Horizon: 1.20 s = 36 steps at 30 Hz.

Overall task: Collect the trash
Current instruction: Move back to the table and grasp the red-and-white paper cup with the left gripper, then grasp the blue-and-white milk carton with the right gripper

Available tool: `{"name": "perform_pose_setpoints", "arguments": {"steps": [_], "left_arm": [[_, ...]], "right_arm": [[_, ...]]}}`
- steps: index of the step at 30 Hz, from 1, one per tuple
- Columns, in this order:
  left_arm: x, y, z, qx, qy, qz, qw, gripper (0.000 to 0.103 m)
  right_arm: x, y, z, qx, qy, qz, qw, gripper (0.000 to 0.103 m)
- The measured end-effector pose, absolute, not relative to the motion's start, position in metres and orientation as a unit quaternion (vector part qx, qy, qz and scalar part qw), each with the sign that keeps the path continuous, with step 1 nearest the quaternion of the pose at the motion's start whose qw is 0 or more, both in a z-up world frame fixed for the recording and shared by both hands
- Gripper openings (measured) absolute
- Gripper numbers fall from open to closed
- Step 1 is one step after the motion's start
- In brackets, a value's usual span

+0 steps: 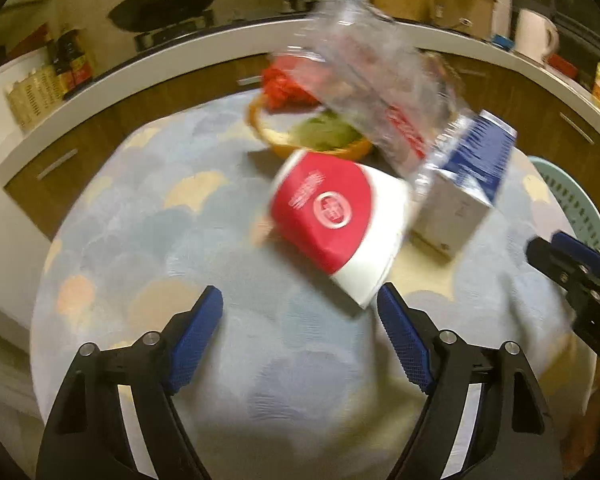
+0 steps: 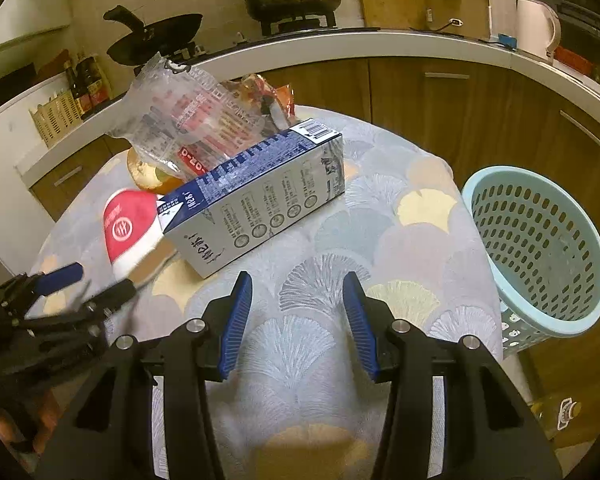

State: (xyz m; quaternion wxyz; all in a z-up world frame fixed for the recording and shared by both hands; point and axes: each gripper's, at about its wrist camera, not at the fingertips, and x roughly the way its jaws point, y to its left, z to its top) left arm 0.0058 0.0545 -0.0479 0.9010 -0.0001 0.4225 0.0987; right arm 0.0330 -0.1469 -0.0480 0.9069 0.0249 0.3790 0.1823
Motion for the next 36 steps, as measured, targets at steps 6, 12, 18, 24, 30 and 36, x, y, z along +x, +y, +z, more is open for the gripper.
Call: {"name": "perform_pose_setpoints", "arguments": {"steps": [6,12,18,24,30,36], "left_arm": [[-0.005,0.116,-0.039,-0.037,0.412,0.155,0.897,0.076],[-0.013,0.140,-0.026,-0.110,0.399,0.048,0.909,0.075],[0.009,0.143,-0.030,-0.135,0.403,0.027,0.905,0.077],[0.031,0.126,-0.045,-0.133,0.418,0.011,0.898,0.082],[0.047,0.106,-0.048,-0.125,0.416,0.009,0.901,0.077],[0.038,0.102,-0.044,-0.154,0.382,-0.031,0.910,0.027]], "right_arm": [[0.032,-0.140,-0.049,0.009,0.379,0.184,0.907,0.044],[0.034,-0.139,-0.050,0.010,0.385,0.181,0.905,0.044],[0.034,-0.139,-0.051,0.009,0.385,0.184,0.904,0.044],[0.036,-0.141,-0.052,0.017,0.391,0.190,0.900,0.044],[0.037,-0.140,-0.053,0.017,0.394,0.195,0.898,0.044],[0.031,-0.138,-0.047,0.013,0.376,0.194,0.906,0.044]]}}
